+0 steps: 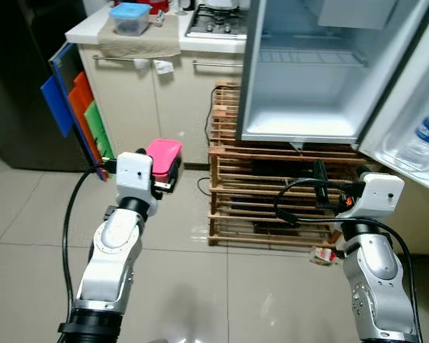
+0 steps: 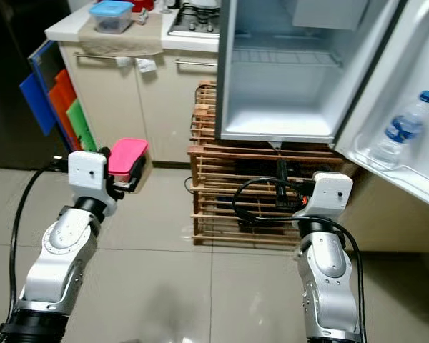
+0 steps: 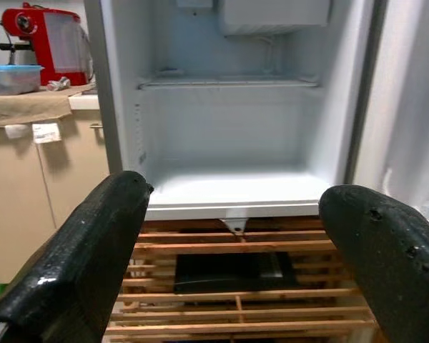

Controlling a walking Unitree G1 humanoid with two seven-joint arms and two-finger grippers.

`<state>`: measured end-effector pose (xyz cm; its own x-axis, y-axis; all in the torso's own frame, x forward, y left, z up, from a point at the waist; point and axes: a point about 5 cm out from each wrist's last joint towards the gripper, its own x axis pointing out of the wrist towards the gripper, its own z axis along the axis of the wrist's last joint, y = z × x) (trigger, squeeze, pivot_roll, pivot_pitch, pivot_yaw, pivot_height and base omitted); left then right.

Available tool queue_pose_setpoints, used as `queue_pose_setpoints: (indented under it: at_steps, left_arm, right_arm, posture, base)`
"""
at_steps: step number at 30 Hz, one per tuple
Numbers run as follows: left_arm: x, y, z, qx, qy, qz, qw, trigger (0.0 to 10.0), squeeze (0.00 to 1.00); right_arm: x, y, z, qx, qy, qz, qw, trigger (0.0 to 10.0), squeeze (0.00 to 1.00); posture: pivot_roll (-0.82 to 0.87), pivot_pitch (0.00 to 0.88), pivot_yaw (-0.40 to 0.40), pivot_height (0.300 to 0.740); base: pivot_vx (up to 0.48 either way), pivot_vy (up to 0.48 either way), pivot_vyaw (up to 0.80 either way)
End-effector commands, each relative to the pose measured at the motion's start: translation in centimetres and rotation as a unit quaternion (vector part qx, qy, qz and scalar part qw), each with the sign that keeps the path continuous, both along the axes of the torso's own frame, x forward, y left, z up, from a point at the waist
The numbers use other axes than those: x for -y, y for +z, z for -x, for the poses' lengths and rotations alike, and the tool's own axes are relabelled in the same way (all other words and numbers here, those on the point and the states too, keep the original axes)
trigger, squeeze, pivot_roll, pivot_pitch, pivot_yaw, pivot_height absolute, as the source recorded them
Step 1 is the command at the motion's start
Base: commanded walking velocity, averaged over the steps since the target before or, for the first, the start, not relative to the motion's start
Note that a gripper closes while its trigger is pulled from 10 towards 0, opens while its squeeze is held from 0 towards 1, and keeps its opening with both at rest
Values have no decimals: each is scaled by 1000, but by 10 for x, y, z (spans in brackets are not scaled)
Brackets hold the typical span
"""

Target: Restocking fridge

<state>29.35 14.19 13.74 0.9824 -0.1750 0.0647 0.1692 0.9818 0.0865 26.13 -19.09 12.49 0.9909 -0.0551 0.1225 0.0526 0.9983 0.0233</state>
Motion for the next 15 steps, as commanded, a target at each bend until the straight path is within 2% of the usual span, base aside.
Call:
queue_pose_setpoints:
  at_steps: [1,7,12,15]
  left_arm:
    - [3,8,-2,16,-4,-3,1000,10000,0]
    - [2,12,-5,25,7,-13,1000,10000,0]
    - [5,15,-6,33,-6,-3,999,10000,0]
    - [9,18,-8,34,-14,8,999,10000,0]
  right_arm:
    - [-1,5,1,14,2,5,1000,10000,0]
    - [-4,6,2,16,10,10,1000,10000,0]
    - [-7,7,1,17,14,10,1000,10000,0]
    - [-8,7,1,16,16,9,1000,10000,0]
  posture:
    - [-98,0,10,740]
    - [-103,0,12,740]
    - [-100,0,11,740]
    - [-102,0,13,740]
  base:
    - [0,0,0]
    - [0,0,0]
    - [0,0,0]
    - [480,0,0]
